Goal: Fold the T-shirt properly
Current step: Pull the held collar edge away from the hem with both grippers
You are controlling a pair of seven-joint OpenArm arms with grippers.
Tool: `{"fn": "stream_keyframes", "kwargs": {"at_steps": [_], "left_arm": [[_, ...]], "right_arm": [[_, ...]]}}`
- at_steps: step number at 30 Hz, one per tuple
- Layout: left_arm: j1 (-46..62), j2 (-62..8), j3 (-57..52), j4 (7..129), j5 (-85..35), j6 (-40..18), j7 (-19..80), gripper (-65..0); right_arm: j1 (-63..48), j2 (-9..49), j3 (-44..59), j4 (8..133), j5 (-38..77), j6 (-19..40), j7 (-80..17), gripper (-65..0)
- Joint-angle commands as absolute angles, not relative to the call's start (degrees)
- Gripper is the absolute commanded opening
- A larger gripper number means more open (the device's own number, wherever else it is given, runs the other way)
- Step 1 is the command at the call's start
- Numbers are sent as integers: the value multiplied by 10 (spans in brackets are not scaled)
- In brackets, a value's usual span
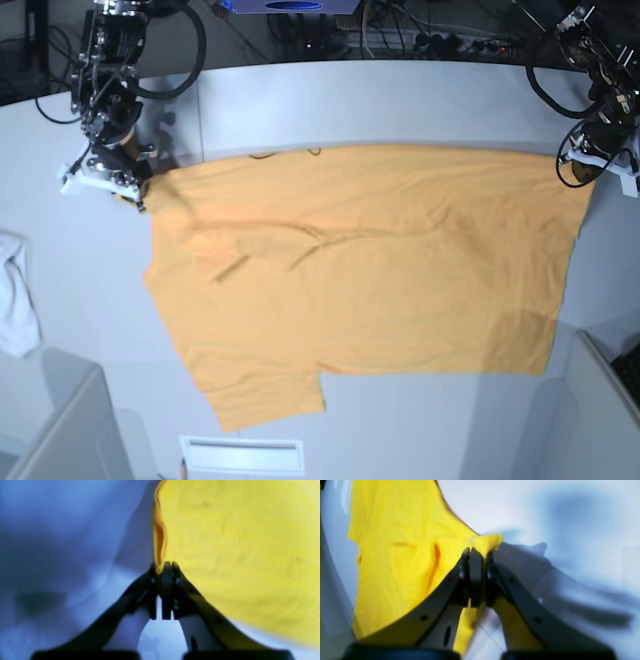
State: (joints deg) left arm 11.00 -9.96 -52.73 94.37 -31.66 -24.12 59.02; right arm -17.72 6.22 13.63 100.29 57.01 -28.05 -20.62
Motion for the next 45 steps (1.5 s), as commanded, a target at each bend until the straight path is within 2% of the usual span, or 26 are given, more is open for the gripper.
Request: {"fn": "stream_keyframes", "kwargs": {"at_steps": [1, 8, 15, 20, 32, 45], "left_arm": [[109, -106, -528, 952, -328, -244, 567, -650], [175, -105, -534, 952, -329, -245, 565, -650], [197, -106, -533, 964, -328, -245, 565, -650], [236, -106, -533, 1006, -328, -245, 566, -650], [316, -104, -533, 1036, -328, -245, 566, -650], [311, -106, -533, 1036, -327, -245, 566, -650]], "right_arm": [[-180, 72, 138, 1006, 570, -268, -179, -650], [-247, 70, 136, 1006, 571, -265, -163, -650], [-307, 71, 132, 1030, 569, -265, -128, -650], [-335, 72, 134, 1047, 569, -265, -126, -650], [-352, 87, 137, 1053, 569, -265, -155, -650], [-375, 83, 138, 1076, 574, -269, -168, -650]]}}
